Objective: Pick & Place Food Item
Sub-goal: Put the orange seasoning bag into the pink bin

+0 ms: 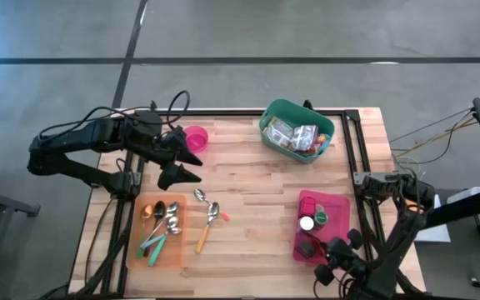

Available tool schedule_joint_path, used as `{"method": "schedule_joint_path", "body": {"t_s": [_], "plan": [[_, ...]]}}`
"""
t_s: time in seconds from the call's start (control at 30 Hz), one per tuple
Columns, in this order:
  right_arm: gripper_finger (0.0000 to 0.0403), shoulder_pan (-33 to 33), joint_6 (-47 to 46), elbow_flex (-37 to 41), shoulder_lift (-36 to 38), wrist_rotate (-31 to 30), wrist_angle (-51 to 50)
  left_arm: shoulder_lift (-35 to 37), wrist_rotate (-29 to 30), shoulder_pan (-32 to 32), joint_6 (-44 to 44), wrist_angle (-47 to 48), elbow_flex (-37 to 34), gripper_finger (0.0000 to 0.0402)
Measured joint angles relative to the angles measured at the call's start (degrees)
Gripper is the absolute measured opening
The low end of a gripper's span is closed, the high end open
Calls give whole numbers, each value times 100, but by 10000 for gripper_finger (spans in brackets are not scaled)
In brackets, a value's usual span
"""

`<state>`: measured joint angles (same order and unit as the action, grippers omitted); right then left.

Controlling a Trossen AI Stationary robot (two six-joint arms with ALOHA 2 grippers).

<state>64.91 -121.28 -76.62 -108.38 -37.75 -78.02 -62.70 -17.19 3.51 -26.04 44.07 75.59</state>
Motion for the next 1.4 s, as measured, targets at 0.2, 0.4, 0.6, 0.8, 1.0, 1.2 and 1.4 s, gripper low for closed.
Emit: {"method": "schedule_joint_path", "body": {"t_s": [0.2,0.4,0.6,0.8,1.0,1.2,1.4], "plan": [[8,111,14,2,54,-368,1,0,0,-2,0,-200,0,341],[8,190,131,2,132,-984,-2,-1,0,0,-86,-251,0,341],[8,178,290,66,151,-1687,-230,-2,0,-2,-294,-439,0,341],[8,189,149,520,151,-2250,-105,-3,1,0,-413,-638,2,341],[8,183,-8,1073,151,-2624,353,-4,0,0,-553,-855,2,341],[8,246,-14,1429,151,-2748,469,-4,0,-1,-657,-973,2,341],[8,288,52,1904,151,-2846,1025,-4,1,-2,-748,-1055,2,341]]}}
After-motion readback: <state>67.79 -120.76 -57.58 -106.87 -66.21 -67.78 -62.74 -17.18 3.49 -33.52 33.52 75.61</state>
